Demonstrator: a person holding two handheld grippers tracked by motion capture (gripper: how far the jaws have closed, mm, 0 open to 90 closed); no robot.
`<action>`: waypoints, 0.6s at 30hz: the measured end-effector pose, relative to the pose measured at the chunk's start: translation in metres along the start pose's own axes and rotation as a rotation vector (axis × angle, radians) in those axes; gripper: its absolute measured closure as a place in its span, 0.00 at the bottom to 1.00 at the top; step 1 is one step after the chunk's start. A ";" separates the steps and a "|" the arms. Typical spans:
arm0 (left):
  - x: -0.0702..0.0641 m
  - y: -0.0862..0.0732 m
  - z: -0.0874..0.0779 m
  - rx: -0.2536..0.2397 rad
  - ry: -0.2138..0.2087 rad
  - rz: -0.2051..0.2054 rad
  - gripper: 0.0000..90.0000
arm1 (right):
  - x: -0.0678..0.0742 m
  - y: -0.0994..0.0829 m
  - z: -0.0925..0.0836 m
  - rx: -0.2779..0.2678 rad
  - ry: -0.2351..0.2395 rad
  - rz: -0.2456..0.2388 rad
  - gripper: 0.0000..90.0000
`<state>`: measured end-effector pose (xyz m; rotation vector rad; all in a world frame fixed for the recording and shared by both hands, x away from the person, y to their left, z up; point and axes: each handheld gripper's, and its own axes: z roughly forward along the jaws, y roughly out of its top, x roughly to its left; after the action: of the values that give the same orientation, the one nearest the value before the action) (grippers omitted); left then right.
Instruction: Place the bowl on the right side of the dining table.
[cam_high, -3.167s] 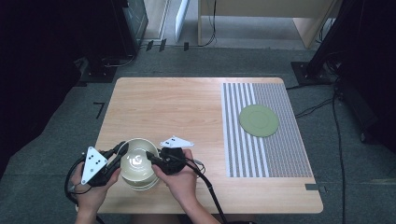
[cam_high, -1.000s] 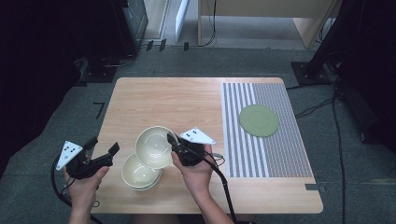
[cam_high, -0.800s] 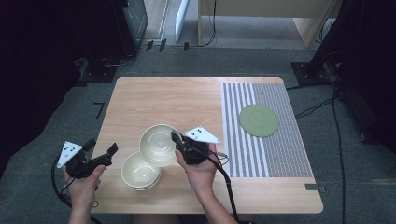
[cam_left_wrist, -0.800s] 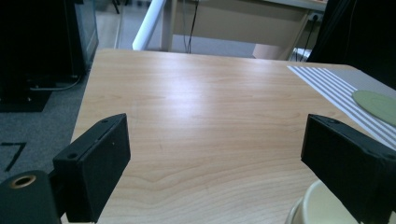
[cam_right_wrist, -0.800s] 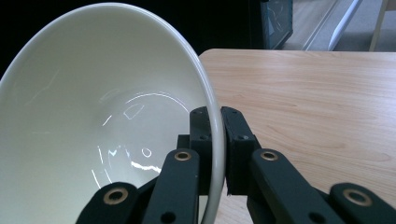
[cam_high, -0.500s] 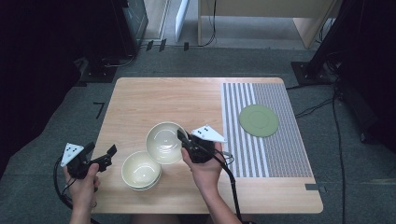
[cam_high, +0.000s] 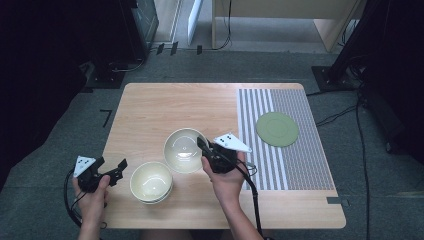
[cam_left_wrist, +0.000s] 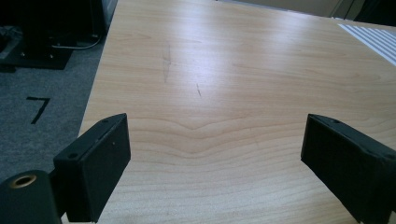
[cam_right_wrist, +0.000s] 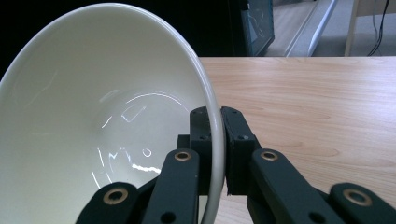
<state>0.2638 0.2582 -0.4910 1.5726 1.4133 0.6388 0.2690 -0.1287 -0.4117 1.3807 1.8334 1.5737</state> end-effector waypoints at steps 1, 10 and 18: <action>0.000 -0.002 0.001 0.001 0.002 -0.002 0.09 | -0.001 0.000 -0.001 -0.001 -0.002 0.004 0.94; -0.001 -0.014 0.010 -0.001 -0.005 0.017 0.09 | -0.015 0.004 -0.008 -0.022 -0.030 0.019 0.94; -0.001 -0.018 0.012 -0.006 -0.001 0.020 0.09 | -0.027 0.006 -0.015 -0.030 -0.055 0.026 0.94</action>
<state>0.2645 0.2525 -0.5115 1.5839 1.3947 0.6534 0.2723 -0.1599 -0.4099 1.4256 1.7598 1.5542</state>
